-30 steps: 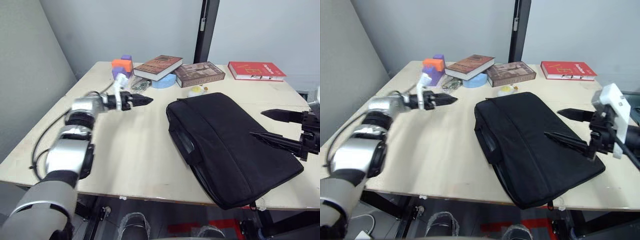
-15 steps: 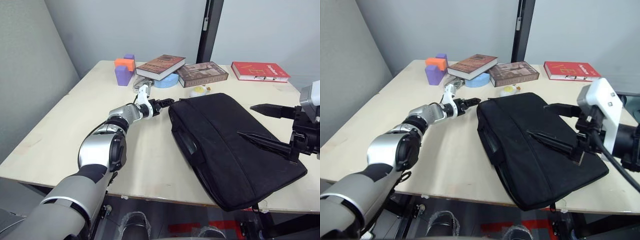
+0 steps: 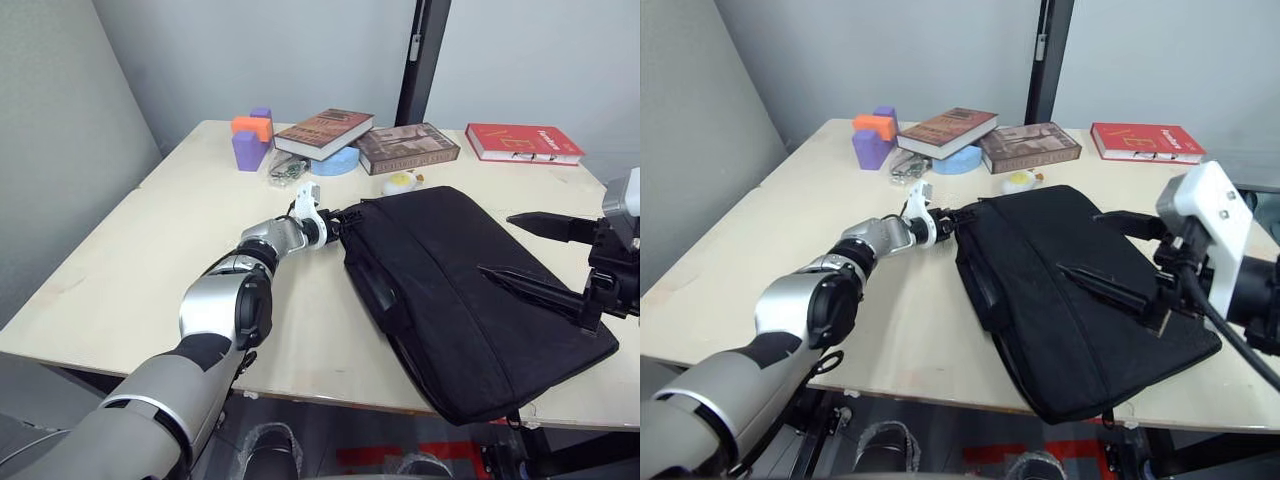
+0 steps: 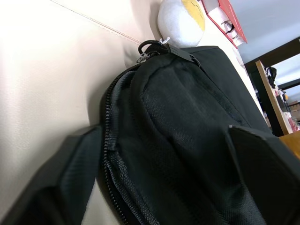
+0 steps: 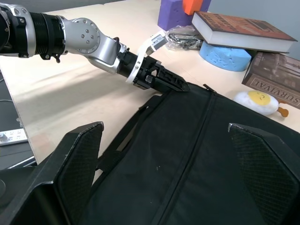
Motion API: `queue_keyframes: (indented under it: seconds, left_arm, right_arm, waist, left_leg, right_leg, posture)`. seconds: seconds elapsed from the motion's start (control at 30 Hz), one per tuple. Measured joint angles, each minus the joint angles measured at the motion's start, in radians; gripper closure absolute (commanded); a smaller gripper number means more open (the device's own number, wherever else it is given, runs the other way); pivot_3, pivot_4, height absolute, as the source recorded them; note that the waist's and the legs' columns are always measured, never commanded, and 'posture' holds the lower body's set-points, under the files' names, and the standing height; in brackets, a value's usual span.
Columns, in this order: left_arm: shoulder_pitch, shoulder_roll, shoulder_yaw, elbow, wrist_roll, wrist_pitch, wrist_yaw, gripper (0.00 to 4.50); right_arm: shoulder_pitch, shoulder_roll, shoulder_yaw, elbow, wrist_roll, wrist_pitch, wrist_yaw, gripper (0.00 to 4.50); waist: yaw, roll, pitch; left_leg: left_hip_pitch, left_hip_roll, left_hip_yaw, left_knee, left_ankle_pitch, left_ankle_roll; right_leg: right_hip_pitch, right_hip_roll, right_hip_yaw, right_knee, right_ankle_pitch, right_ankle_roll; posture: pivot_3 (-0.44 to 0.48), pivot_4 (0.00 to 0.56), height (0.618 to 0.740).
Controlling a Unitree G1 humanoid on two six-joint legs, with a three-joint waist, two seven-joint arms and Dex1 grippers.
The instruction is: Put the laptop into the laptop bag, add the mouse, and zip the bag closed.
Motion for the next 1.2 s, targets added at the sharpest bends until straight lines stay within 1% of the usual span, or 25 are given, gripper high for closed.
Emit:
queue_keyframes:
  seconds: [0.27, 0.3, 0.33, 0.43, 0.57, 0.73, 0.87, 0.93, 1.2]
  left_arm:
    - [0.000, 0.002, 0.000, 0.000, 0.030, 0.032, -0.050, 4.02]
    - [0.000, 0.008, 0.000, 0.000, 0.034, 0.034, -0.053, 4.36]
    - [0.000, 0.014, 0.000, 0.000, 0.036, 0.036, -0.060, 4.47]
    - [0.000, 0.035, -0.005, 0.000, 0.039, 0.047, -0.097, 4.47]
    - [0.000, 0.069, -0.004, 0.000, 0.037, 0.076, -0.135, 4.47]
    - [0.000, 0.085, 0.000, 0.000, 0.035, 0.092, -0.151, 4.47]
    - [0.012, 0.116, 0.001, -0.001, 0.029, 0.117, -0.188, 4.47]
    - [0.019, 0.125, 0.002, -0.002, 0.028, 0.119, -0.194, 4.47]
    - [0.026, 0.128, -0.016, -0.022, 0.030, 0.146, -0.228, 4.47]
  right_arm:
    - [0.010, -0.006, 0.001, 0.000, 0.000, -0.021, -0.017, 0.00]
    - [0.015, -0.006, 0.002, 0.000, -0.001, -0.023, -0.017, 0.00]
    - [0.020, -0.006, 0.002, 0.000, -0.002, -0.024, -0.017, 0.00]
    - [0.038, 0.000, 0.003, 0.001, -0.001, -0.030, -0.017, 0.00]
    - [0.090, 0.037, -0.004, 0.006, 0.001, -0.031, -0.008, 0.00]
    - [0.131, 0.061, -0.029, 0.016, 0.004, -0.036, 0.015, 0.00]
    - [0.206, 0.146, -0.060, 0.100, -0.001, -0.038, 0.063, 0.00]
    - [0.218, 0.151, -0.061, 0.123, -0.009, -0.040, 0.072, 0.00]
    - [0.219, 0.135, -0.057, 0.107, -0.008, -0.065, 0.085, 0.00]
  waist:
    - [0.010, 0.000, 0.000]
    - [0.010, 0.000, 0.000]
    - [0.009, 0.000, 0.000]
    - [0.007, 0.000, 0.000]
    - [-0.004, 0.000, 0.000]
    - [-0.013, 0.000, 0.001]
    - [-0.019, 0.000, 0.001]
    - [-0.022, 0.000, 0.001]
    - [-0.016, 0.000, 0.001]
  left_leg:
    - [-0.004, -0.002, -0.002, 0.000, -0.001, 0.002]
    - [-0.004, -0.002, -0.002, 0.000, -0.001, 0.002]
    - [-0.004, -0.002, -0.002, -0.001, -0.001, 0.002]
    - [-0.004, -0.002, -0.002, -0.002, -0.001, 0.002]
    - [-0.005, -0.002, -0.002, -0.005, -0.001, 0.001]
    - [-0.005, -0.002, -0.002, -0.007, -0.001, 0.001]
    - [-0.008, -0.002, -0.002, -0.008, -0.001, 0.002]
    - [-0.008, -0.002, -0.002, -0.009, -0.001, 0.002]
    - [-0.009, -0.002, -0.003, -0.010, -0.001, 0.002]
  right_leg:
    - [-0.001, -0.002, -0.002, -0.003, 0.000, 0.000]
    - [-0.001, -0.002, -0.002, -0.004, 0.000, 0.000]
    - [-0.001, -0.002, -0.002, -0.004, 0.000, 0.001]
    - [-0.001, -0.002, -0.003, -0.006, 0.000, 0.001]
    - [-0.001, -0.002, -0.004, -0.007, 0.000, 0.001]
    - [-0.001, -0.002, -0.004, -0.009, 0.000, 0.002]
    - [-0.002, -0.002, -0.005, -0.014, 0.001, 0.002]
    - [-0.002, -0.002, -0.005, -0.014, 0.001, 0.003]
    - [-0.002, -0.002, -0.006, -0.016, 0.001, 0.003]
  posture:
    - [0.000, 0.150, 0.725]
    - [0.000, 0.150, 0.725]
    - [0.000, 0.150, 0.725]
    - [0.000, 0.150, 0.725]
    - [0.000, 0.150, 0.725]
    - [0.000, 0.150, 0.725]
    - [0.000, 0.150, 0.725]
    - [0.000, 0.150, 0.725]
    - [0.000, 0.150, 0.725]
